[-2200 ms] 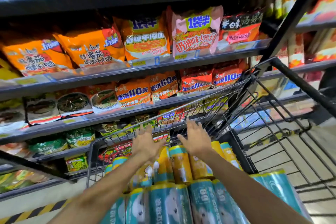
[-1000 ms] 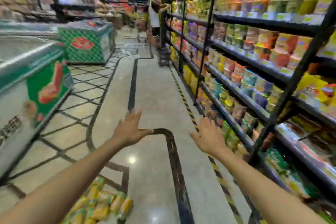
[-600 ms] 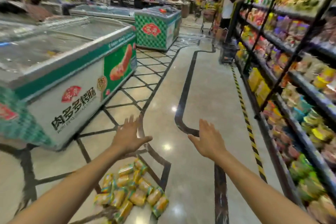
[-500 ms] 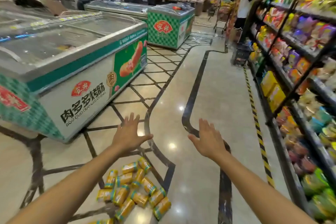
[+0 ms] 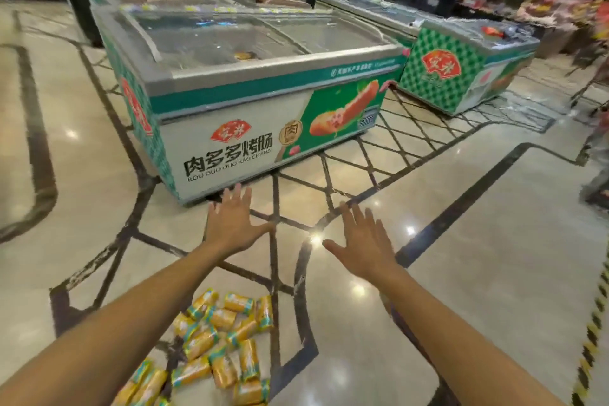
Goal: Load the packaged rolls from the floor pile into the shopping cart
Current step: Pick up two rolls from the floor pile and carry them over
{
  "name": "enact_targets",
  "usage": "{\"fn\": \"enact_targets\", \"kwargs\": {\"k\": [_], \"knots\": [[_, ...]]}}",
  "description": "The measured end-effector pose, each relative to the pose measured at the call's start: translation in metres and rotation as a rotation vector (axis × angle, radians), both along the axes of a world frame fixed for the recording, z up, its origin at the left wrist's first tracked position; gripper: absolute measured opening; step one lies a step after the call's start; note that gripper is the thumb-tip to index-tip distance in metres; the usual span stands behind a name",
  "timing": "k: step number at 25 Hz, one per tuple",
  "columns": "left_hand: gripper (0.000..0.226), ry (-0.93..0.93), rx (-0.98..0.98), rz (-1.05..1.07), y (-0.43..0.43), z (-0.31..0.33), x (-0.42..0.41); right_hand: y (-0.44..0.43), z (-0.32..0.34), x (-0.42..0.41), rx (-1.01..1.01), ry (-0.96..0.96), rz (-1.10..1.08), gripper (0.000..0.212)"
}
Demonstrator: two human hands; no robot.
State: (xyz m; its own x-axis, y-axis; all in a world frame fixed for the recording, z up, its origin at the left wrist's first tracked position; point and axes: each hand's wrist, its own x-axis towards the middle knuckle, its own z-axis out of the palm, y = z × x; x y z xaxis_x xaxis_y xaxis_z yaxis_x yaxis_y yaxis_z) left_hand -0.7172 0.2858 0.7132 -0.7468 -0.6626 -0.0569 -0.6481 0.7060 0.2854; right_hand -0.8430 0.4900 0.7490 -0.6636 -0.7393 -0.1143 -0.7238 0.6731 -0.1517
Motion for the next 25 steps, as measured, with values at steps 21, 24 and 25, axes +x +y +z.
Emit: {"fn": "enact_targets", "kwargs": {"k": [21, 24, 25], "knots": [[0.102, 0.040, 0.053, 1.115, -0.102, -0.069, 0.032, -0.310, -0.072, -0.014, 0.140, 0.011, 1.016, 0.084], [0.102, -0.001, 0.119, 1.300, -0.064, -0.108, 0.055, -0.311, -0.114, 0.015, 0.204, -0.050, 1.156, 0.085], [0.101, -0.010, 0.160, 1.368, -0.047, -0.123, 0.059, -0.308, -0.132, 0.023, 0.248, -0.065, 1.210, 0.085]]}}
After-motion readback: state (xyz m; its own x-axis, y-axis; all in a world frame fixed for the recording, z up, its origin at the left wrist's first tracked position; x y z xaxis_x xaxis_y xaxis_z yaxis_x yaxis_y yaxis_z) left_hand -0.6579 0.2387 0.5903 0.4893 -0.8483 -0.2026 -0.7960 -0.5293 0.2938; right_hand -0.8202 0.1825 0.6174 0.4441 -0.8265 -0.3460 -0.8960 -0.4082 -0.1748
